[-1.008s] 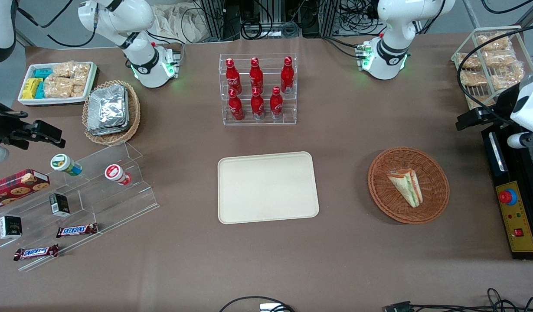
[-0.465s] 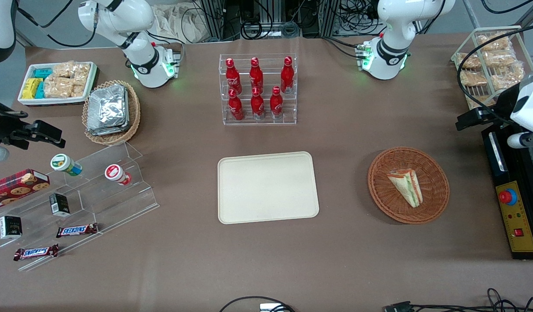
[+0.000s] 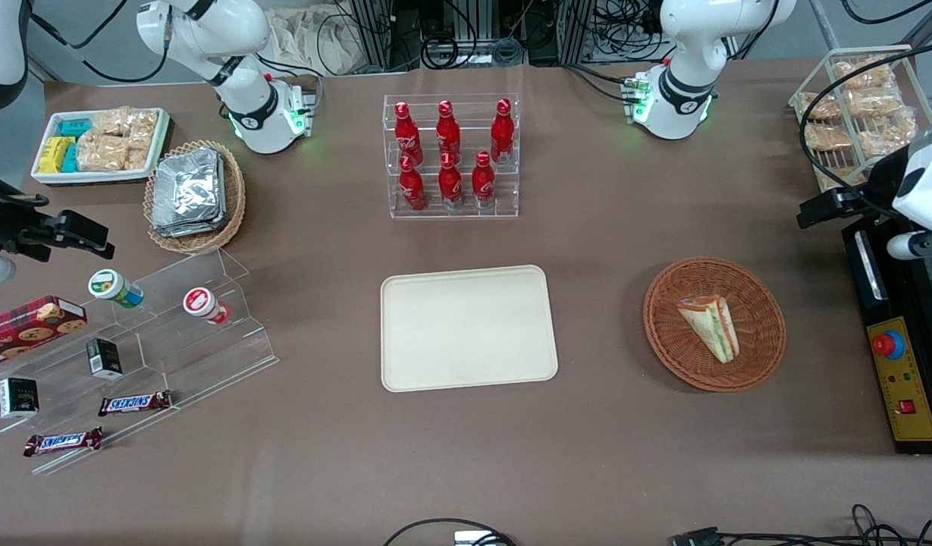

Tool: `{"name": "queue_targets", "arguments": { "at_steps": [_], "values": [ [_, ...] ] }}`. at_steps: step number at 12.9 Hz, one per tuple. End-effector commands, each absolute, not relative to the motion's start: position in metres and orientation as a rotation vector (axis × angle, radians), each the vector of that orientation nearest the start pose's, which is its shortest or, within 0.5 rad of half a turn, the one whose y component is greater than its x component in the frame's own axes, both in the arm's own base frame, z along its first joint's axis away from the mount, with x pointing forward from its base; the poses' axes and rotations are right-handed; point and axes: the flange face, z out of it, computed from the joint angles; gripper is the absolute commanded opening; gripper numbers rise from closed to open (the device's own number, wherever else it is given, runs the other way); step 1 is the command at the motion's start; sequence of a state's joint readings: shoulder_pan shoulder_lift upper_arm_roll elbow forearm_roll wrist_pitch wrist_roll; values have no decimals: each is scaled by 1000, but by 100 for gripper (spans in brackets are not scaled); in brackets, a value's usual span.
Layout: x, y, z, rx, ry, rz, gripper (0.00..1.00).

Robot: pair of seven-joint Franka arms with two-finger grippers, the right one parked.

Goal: Place sandwich from basket to tray
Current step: 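Lower the open left gripper onto the wrapped sandwich in the basket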

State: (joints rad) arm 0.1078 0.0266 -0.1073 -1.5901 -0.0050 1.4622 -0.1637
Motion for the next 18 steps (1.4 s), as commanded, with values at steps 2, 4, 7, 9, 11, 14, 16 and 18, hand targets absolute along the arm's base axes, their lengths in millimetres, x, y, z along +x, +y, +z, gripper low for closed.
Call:
{"name": "queue_targets", "arguments": {
  "at_steps": [2, 4, 7, 9, 11, 14, 16, 18],
  "values": [
    [562, 2, 570, -3109, -267, 263, 100],
    [578, 1, 531, -3076, -428, 357, 100],
    [603, -4, 463, -3023, -607, 462, 100],
    [611, -4, 409, -3000, -689, 482, 100],
    [608, -7, 363, -2978, -812, 437, 100],
    [611, -10, 316, -2939, -893, 484, 100],
    [613, -10, 293, -2944, -919, 523, 100],
    [616, -11, 281, -2951, -939, 527, 100]
  ]
}}
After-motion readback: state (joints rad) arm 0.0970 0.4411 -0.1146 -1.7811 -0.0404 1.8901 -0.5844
